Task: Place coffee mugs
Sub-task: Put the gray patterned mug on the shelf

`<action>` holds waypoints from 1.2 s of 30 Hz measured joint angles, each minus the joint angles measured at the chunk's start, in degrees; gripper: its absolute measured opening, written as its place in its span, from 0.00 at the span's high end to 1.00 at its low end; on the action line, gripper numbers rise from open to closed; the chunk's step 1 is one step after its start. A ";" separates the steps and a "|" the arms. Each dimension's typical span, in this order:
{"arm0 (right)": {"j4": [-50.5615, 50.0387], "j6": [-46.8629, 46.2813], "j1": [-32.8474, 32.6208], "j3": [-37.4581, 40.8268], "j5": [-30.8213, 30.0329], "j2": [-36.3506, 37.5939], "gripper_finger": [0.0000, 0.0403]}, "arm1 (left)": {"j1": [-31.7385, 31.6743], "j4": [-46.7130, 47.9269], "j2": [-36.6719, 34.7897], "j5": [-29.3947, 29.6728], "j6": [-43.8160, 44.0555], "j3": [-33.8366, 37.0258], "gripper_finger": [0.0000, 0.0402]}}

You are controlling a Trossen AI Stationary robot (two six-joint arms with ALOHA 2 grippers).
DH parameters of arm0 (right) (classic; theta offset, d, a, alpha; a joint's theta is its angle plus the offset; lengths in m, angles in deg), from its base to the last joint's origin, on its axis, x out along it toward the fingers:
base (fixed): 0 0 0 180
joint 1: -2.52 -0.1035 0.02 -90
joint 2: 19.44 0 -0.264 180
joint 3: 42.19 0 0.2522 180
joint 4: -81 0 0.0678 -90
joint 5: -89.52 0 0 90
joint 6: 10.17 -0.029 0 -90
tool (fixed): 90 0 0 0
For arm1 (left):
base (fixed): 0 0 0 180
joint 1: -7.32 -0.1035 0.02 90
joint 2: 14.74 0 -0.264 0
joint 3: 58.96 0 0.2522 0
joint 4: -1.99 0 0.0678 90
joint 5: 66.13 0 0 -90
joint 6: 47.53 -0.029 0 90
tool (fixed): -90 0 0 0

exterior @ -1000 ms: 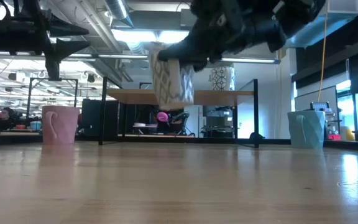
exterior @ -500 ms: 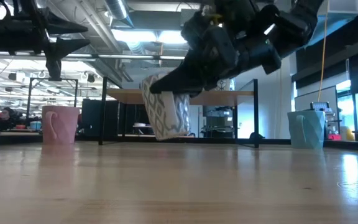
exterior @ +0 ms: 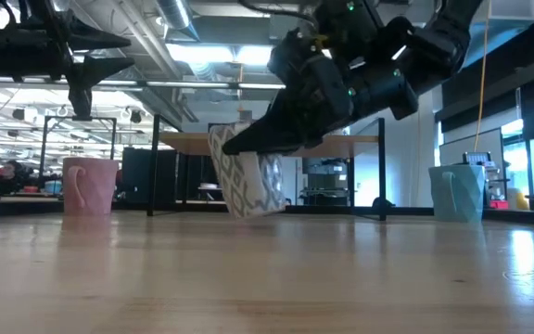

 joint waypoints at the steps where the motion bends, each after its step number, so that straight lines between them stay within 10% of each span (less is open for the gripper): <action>1: 1.12 -0.03 -0.02 0.00 0.16 -0.79 0.99 | 0.00 0.01 0.00 0.00 0.00 0.00 0.70; 21: 0.74 -5.31 -0.01 -0.09 -2.51 -3.01 0.70 | 0.00 3.89 0.00 -0.33 1.18 0.00 0.70; 36: -29.57 -5.12 -0.02 -0.02 -2.71 12.49 0.58 | 0.02 9.64 0.93 -3.84 1.90 -2.56 0.71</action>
